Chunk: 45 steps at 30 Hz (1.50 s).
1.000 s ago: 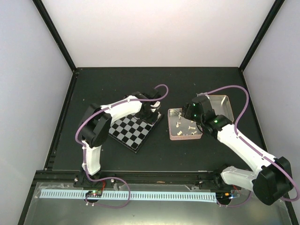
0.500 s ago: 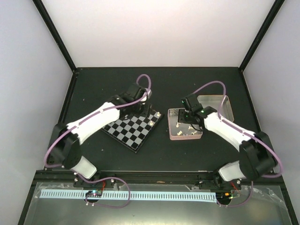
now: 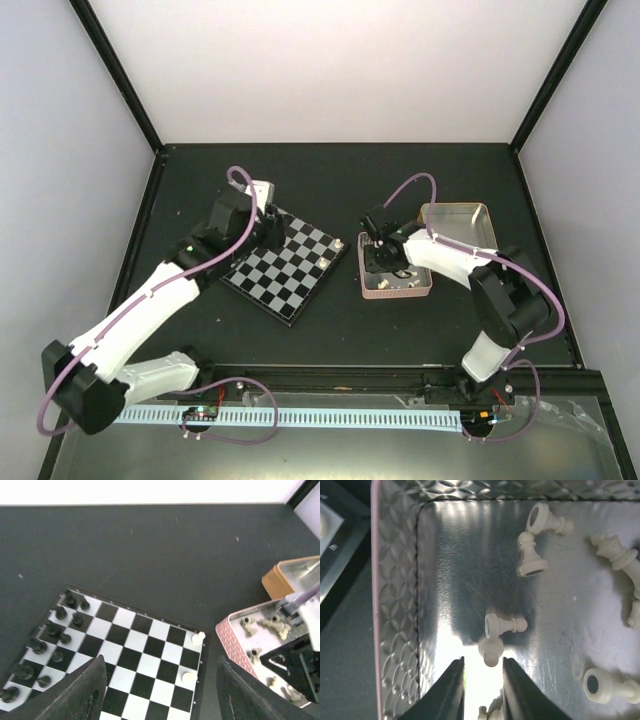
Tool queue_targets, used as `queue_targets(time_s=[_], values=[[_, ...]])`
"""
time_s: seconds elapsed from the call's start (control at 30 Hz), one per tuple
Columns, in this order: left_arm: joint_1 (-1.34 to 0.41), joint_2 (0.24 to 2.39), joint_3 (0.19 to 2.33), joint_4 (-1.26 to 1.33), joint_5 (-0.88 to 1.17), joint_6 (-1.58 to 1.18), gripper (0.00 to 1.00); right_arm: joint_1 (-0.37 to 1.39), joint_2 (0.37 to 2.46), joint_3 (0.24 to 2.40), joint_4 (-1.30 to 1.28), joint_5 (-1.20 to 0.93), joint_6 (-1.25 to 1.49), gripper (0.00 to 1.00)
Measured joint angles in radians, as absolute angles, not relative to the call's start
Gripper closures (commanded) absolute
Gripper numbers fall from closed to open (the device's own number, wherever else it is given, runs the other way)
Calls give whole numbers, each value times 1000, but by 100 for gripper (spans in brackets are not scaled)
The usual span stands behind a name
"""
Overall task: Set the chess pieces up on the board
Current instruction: Pick up the chess piece from the storage box, then place the chess piece on the chessboard.
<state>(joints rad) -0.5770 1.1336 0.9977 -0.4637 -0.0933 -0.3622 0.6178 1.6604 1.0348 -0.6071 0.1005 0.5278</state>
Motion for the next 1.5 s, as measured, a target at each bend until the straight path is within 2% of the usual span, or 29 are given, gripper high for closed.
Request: queue_targets(time_s=[0.13,0.27,0.4,0.5,0.8,1.03,1.3,1.5], values=[[-577,1031,982,-453,-149,-337,32,630,1701,1040,-612,140,546,83],[-576,955,963,-441,-197,-317,31,639,1723,1043,-615,168,559,83],[-576,936,954,-438,-223,-305,31,640,1744,1069,-614,185,561,96],[-575,936,945,-439,-229,-297,31,641,1748,1078,-614,200,567,99],[-575,911,931,-437,-239,-280,29,667,1700,1122,-657,235,585,99],[-571,886,911,-432,-244,-280,29,696,1672,1267,-687,219,583,98],[-570,883,905,-432,-244,-280,27,746,1883,1541,-708,192,543,98],[-564,883,904,-432,-244,-281,25,773,2024,1657,-749,182,517,98]])
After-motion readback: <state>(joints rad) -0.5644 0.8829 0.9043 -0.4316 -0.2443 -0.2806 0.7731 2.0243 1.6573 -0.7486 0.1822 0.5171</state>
